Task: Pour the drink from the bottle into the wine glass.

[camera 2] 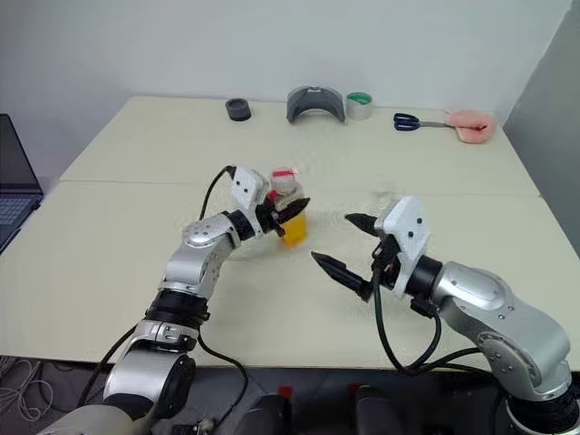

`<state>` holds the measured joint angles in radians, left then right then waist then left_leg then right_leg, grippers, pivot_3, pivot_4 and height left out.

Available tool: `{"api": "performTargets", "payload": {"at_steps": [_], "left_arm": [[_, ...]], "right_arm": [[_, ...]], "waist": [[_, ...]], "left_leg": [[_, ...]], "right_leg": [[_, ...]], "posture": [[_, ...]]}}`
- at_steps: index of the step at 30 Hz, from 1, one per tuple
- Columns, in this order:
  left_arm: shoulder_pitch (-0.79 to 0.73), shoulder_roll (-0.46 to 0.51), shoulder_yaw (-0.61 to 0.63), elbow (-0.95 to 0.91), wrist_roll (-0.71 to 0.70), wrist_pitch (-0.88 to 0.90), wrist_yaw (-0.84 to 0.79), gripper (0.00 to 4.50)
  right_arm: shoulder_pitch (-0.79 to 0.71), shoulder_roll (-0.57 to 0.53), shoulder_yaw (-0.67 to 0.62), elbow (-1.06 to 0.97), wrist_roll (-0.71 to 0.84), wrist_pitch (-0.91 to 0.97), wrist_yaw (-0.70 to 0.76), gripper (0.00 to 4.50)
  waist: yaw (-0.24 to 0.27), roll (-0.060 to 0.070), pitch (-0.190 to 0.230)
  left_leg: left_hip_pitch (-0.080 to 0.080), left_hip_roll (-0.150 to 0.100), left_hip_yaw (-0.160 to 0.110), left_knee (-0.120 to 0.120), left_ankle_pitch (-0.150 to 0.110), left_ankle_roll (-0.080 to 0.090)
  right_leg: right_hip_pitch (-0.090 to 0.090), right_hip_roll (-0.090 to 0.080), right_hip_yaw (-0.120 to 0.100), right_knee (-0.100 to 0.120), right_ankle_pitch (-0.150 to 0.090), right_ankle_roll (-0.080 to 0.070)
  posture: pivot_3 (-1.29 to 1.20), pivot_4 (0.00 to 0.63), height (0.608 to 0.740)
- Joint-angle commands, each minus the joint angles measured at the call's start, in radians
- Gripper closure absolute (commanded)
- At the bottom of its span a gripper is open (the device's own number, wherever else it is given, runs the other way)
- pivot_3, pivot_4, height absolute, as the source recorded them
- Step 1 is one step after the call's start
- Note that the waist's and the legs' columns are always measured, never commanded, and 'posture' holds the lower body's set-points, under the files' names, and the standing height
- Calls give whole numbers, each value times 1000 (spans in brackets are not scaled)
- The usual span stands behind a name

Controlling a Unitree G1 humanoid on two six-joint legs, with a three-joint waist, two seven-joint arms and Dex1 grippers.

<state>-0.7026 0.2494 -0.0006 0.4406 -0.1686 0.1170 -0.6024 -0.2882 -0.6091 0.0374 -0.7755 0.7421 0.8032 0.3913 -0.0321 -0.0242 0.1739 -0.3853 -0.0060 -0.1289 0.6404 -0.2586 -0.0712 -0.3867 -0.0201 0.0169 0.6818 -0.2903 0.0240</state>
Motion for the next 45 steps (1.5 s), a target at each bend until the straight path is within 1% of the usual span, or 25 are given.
{"api": "performTargets", "payload": {"at_steps": [1,8,10,11,16,17,25,34,43,45], "left_arm": [[-2,-20,39,-12,9,-1,103,2736],[1,-25,37,20,46,-9,186,2736],[5,-28,41,11,39,-4,196,2019],[8,-29,39,-2,38,0,202,1839],[23,-39,34,-69,33,30,223,246],[24,-41,35,-86,33,43,234,29],[17,-35,44,-173,29,97,269,29],[-2,-34,35,-202,38,148,280,29],[-9,-39,36,-215,25,159,263,29],[-8,-38,36,-214,26,160,264,420]], "right_arm": [[-31,2,35,13,-56,-42,26,0],[-79,25,63,46,-89,-48,59,0],[-85,31,61,45,-89,-41,63,0],[-88,33,60,44,-87,-37,64,0],[-89,39,53,34,-82,-23,65,0],[-90,40,52,32,-82,-20,65,0],[-92,45,49,30,-78,-6,68,0],[-94,52,44,40,-71,-6,72,0],[-94,52,42,41,-69,-5,72,0],[-93,51,41,40,-68,-4,73,0]], "waist": [[0,0,0],[-2,0,0],[-2,0,0],[-2,0,0],[0,0,0],[1,0,0],[0,0,0],[0,0,0],[0,0,0],[0,0,0]], "left_leg": [[0,0,0,0,0,0],[1,0,0,0,0,0],[1,0,0,0,0,0],[1,0,0,0,0,0],[0,0,0,0,0,0],[0,0,0,0,0,0],[0,0,0,0,0,0],[0,0,0,0,0,0],[0,0,0,0,0,-1],[0,0,0,0,0,-1]], "right_leg": [[0,0,0,0,0,0],[0,0,0,0,0,0],[0,0,0,0,0,0],[0,0,0,0,0,0],[0,0,0,0,0,0],[0,0,0,0,0,0],[0,0,0,0,0,0],[0,0,0,0,0,0],[0,0,0,0,0,0],[0,0,0,0,0,0]], "posture": [[0,150,740],[0,150,740],[0,150,740],[0,150,740],[0,150,740],[0,150,740],[0,150,740],[0,150,740],[0,150,740],[0,150,740]]}}
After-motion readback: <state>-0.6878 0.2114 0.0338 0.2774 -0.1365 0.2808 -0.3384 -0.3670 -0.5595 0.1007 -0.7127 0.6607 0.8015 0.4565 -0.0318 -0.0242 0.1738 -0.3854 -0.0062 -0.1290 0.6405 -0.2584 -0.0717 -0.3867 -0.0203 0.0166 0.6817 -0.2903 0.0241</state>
